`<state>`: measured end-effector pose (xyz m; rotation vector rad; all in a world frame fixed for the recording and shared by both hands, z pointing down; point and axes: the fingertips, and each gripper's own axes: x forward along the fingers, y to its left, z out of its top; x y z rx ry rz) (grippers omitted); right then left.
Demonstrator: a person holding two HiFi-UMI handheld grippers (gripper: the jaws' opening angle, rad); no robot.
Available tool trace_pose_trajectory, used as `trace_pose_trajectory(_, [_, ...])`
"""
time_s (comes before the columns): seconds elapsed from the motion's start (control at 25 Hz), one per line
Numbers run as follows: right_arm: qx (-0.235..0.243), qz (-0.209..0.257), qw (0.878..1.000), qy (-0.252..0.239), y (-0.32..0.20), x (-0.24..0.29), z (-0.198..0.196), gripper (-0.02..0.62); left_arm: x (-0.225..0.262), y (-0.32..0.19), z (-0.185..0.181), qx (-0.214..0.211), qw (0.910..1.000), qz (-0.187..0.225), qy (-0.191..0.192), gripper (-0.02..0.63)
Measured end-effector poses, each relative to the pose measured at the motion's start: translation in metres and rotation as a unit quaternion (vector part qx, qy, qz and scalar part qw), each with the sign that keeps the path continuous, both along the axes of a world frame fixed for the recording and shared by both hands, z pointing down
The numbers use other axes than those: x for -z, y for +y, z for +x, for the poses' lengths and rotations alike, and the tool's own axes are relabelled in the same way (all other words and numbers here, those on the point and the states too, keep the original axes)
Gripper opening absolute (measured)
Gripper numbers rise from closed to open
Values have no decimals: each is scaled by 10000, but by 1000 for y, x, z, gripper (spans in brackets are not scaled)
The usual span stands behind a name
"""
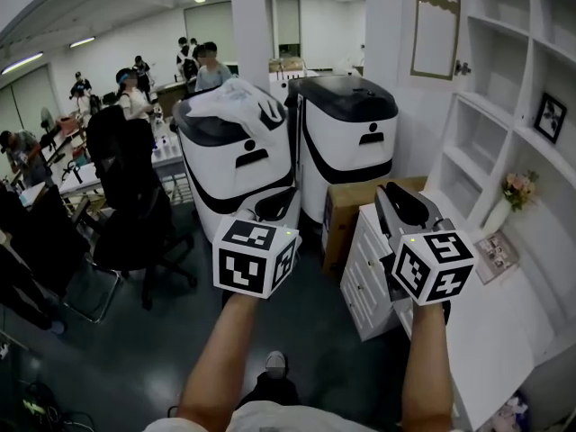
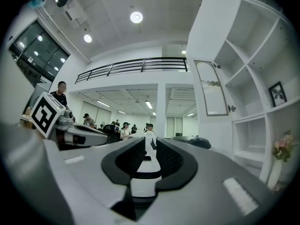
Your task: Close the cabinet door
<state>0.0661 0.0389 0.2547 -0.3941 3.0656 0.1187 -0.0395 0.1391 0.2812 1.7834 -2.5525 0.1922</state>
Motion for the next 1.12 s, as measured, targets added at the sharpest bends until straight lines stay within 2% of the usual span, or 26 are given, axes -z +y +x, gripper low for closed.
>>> trace_pose_trajectory(0.4, [-288,21,9996,-40,-61,1,-62,132,-8,-63,-69,-279,9996,-28,24,2])
trace_pose_trajectory(0.72, [-715,48,9974,-10,-113,10,-129,184,0,-132,-137,-782,9969,14,36,2])
trace_pose_trajectory(1.12, [-1394,71,9902,-95,-162,24,-174,236,0,-201,-182,-1551,9879,35,81,2])
